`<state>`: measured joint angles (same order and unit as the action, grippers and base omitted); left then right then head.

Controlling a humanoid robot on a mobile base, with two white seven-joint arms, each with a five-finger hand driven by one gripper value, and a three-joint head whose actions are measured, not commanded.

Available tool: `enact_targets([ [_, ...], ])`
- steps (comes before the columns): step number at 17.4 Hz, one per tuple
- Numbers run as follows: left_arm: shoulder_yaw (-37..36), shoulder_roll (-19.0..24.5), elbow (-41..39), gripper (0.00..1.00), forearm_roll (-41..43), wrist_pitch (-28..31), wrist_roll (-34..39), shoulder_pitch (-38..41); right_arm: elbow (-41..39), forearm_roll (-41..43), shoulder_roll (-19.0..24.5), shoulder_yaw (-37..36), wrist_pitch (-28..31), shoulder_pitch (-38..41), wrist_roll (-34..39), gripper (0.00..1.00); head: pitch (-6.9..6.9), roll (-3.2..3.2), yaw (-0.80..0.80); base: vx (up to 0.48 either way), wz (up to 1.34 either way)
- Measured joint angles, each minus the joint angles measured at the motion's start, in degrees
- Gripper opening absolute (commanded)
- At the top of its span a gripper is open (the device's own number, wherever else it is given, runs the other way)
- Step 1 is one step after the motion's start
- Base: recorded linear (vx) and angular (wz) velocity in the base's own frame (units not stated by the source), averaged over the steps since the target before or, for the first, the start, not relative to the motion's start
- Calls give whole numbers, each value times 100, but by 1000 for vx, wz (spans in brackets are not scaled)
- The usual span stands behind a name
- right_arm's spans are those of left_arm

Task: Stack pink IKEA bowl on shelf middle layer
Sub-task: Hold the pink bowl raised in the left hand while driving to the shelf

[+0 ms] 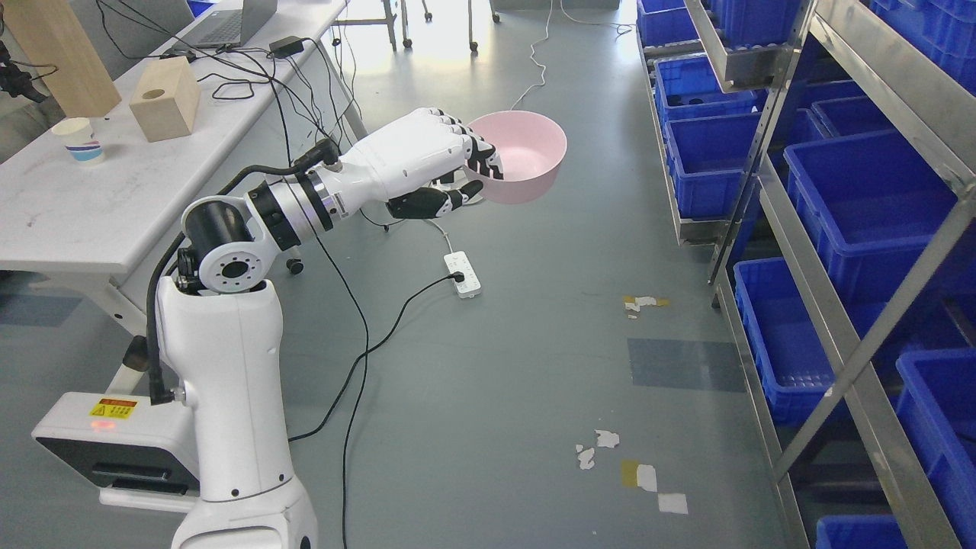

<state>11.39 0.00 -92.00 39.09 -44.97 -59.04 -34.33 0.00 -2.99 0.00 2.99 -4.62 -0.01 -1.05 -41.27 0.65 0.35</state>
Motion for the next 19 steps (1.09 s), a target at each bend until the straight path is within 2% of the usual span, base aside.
enact_targets([
  [10,29,0,-2,3,7,0,35,81,0,0,0,0,0,-1,0,100,0,0,0,346,104],
  [19,-158,0,-2,4,-76,0,172,92,0,0,0,0,0,2,0,100,0,0,0,158,-84],
])
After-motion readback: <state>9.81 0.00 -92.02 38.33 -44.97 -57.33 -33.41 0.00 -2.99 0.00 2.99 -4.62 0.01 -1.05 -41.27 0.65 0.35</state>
